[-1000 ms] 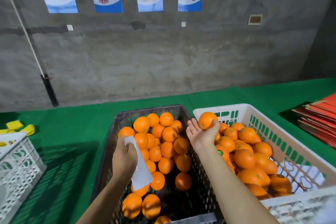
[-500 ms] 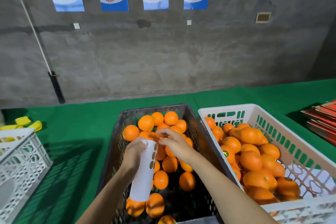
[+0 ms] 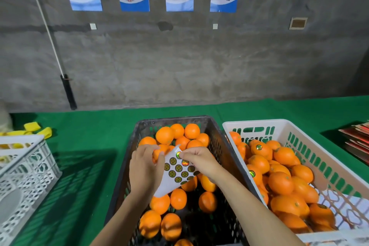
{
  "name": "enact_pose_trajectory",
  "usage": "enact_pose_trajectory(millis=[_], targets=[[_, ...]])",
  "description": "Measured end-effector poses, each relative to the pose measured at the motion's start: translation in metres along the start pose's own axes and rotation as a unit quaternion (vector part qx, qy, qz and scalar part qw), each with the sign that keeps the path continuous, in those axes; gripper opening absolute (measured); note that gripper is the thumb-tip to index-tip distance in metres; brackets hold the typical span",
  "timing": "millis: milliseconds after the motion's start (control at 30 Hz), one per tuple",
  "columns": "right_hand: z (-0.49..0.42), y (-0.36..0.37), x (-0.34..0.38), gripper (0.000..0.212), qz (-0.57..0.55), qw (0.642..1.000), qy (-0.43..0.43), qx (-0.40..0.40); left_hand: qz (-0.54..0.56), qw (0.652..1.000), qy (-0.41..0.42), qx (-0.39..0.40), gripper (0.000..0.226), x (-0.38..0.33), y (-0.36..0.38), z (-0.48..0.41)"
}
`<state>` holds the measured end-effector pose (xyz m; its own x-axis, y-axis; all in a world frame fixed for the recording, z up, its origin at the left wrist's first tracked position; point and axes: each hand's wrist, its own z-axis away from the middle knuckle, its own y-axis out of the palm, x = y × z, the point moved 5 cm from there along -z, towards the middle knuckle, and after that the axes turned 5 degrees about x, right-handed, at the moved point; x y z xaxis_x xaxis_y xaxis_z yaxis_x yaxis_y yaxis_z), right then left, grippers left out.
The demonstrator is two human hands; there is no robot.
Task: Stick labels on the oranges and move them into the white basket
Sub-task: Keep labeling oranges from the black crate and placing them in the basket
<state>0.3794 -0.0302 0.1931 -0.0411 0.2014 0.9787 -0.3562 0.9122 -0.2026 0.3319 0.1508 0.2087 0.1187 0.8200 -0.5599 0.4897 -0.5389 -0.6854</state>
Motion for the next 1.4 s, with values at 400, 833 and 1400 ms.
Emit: enact_pose_trajectory(millis=[400,833,1400], targets=[[-0.002,0.002,-0.004,0.042,-0.063,0.997,0.042,0.007,0.032,0.992,0.064,0.106,0.030,-0.007,0.020,0.007],[-0.003,0.005,-0.007,0.039,-0.055,0.997,0.055,0.011,-0.014,0.992,0.101,0.069,0.004,-0.013,0.016,0.010],[-0.003,0.008,-0.008,0.033,-0.072,0.995,0.060,0.025,-0.036,0.992,0.077,0.091,0.024,-0.005,0.023,0.008]])
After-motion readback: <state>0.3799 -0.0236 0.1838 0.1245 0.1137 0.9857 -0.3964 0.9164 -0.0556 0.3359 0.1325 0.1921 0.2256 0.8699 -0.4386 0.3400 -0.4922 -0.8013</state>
